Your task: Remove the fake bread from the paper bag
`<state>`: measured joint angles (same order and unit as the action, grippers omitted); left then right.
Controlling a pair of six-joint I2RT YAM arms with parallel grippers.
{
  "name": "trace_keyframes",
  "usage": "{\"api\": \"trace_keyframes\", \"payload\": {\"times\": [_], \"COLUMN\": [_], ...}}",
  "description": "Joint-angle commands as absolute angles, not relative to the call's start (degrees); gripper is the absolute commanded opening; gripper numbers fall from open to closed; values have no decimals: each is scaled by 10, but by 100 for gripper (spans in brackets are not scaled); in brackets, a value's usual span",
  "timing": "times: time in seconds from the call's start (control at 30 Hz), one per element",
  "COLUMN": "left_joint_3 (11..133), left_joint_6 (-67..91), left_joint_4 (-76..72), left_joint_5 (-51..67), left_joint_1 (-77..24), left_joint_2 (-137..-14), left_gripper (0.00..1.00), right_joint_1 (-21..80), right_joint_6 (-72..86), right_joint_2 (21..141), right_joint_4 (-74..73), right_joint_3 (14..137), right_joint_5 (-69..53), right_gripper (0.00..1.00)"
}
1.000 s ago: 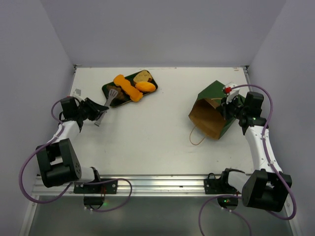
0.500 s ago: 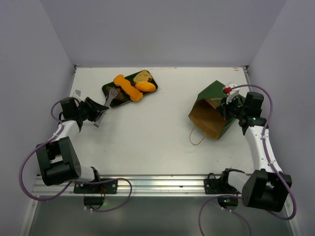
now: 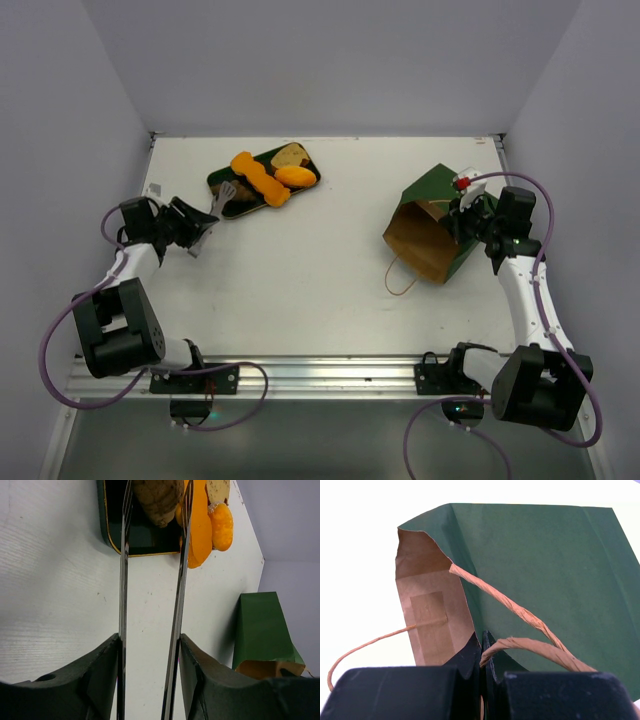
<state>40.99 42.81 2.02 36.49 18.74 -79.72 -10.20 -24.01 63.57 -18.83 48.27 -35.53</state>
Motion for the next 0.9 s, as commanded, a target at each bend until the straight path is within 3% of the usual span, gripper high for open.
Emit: {"api": "trace_keyframes", "payload": {"times": [0.0,0.87], "left_joint_3": [445,417], "left_joint_6": [424,447], "left_joint_4": [32,56], "left_joint_5": [365,396], "left_joint_1": [193,195], "left_joint_2": [-794,-668], "left_gripper": [52,51], "right_joint_1": [-105,-105], "right_joint_6": [-236,-247], "right_joint_2": [629,628], "right_joint_4": [-173,-181], "right_joint_3": [480,483], "right_joint_5": [-364,-379], "right_gripper": [0,0]}}
